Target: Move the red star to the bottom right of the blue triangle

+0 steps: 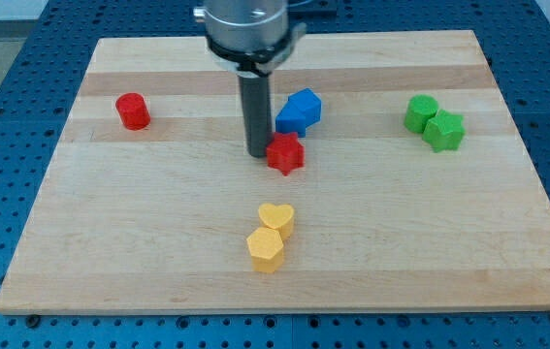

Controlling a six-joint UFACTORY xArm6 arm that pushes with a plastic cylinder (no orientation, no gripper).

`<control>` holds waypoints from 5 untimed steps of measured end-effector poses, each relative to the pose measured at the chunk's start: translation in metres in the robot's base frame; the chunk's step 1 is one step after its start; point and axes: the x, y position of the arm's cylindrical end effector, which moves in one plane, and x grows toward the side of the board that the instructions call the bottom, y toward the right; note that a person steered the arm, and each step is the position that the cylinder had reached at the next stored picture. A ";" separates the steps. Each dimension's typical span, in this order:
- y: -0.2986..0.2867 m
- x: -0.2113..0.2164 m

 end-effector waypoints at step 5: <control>0.049 0.047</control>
